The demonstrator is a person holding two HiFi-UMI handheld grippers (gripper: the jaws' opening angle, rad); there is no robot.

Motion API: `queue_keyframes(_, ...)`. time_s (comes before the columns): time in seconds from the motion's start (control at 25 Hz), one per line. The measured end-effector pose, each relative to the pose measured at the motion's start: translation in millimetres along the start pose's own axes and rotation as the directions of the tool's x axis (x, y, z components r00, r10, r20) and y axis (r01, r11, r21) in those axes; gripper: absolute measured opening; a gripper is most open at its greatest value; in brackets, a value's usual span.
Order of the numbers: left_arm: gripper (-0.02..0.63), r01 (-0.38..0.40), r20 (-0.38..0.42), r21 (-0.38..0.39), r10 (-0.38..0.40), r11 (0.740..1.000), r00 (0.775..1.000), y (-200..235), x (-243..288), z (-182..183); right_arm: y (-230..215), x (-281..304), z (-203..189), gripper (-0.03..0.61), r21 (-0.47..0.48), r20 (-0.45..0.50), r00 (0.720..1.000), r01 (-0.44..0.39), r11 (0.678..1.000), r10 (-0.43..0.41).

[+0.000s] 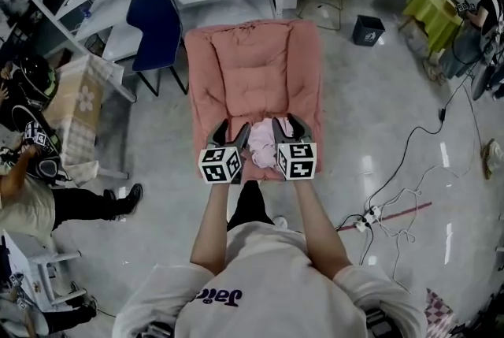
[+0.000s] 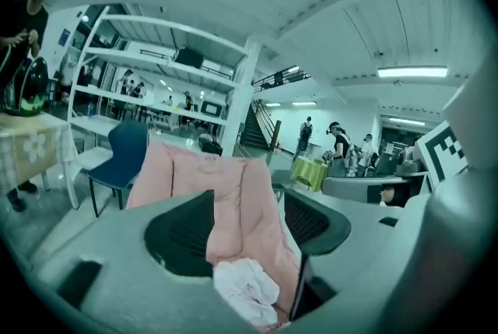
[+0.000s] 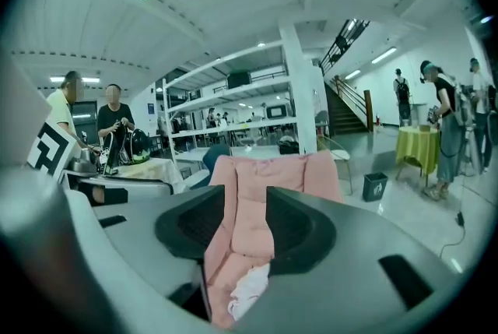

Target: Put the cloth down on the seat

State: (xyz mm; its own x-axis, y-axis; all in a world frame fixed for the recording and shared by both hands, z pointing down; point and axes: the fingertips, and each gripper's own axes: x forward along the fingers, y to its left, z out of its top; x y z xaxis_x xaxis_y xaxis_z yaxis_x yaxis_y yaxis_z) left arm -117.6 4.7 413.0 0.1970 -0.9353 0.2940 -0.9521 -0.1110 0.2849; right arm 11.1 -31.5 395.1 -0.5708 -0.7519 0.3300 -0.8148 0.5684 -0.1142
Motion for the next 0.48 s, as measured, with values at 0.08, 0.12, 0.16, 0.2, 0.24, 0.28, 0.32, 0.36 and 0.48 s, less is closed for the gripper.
queue_keyframes(0.08,0.274,-0.033,0.064,0.024,0.032,0.999,0.997,-4.4,-12.3,29.1,9.7,-11.0,28.4,0.169,-0.036,0.060,0.998,-0.014,0.999,0.016)
queue_keyframes(0.12,0.256,-0.048,0.091,0.032,0.044,0.998,0.995,-6.7,-18.9,41.7,14.7,-16.8,40.2,0.166,-0.052,0.086,0.996,-0.020,0.998,0.024)
queue_keyframes(0.16,0.232,-0.060,0.112,0.039,0.055,0.997,0.992,-9.2,-25.8,52.5,19.0,-22.9,50.3,0.162,-0.063,0.109,0.994,-0.024,0.998,0.031)
queue_keyframes(0.2,0.211,-0.071,0.129,0.048,0.064,0.996,0.989,-12.0,-32.9,61.4,22.1,-29.3,58.9,0.152,-0.070,0.130,0.991,-0.027,0.997,0.036)
queue_keyframes(0.24,0.199,-0.084,0.147,0.062,0.074,0.995,0.986,-14.8,-39.7,68.9,24.1,-35.5,66.5,0.138,-0.075,0.151,0.988,-0.029,0.997,0.040)
queue_keyframes(0.28,0.185,-0.099,0.164,0.083,0.085,0.992,0.983,-17.6,-45.8,75.2,25.0,-41.5,73.2,0.129,-0.082,0.170,0.985,-0.028,0.996,0.042)
queue_keyframes(0.32,0.174,-0.117,0.179,0.108,0.096,0.987,0.979,-20.4,-51.2,80.2,25.4,-47.1,78.9,0.122,-0.090,0.187,0.982,-0.026,0.996,0.042)
queue_keyframes(0.36,0.165,-0.134,0.192,0.132,0.107,0.982,0.976,-23.2,-55.9,84.0,25.4,-52.3,83.6,0.116,-0.100,0.201,0.979,-0.022,0.995,0.042)
queue_keyframes(0.48,0.125,-0.166,0.230,0.173,0.124,0.971,0.965,-33.1,-67.4,90.9,23.2,-66.0,93.3,0.093,-0.120,0.231,0.972,-0.009,0.993,0.036)
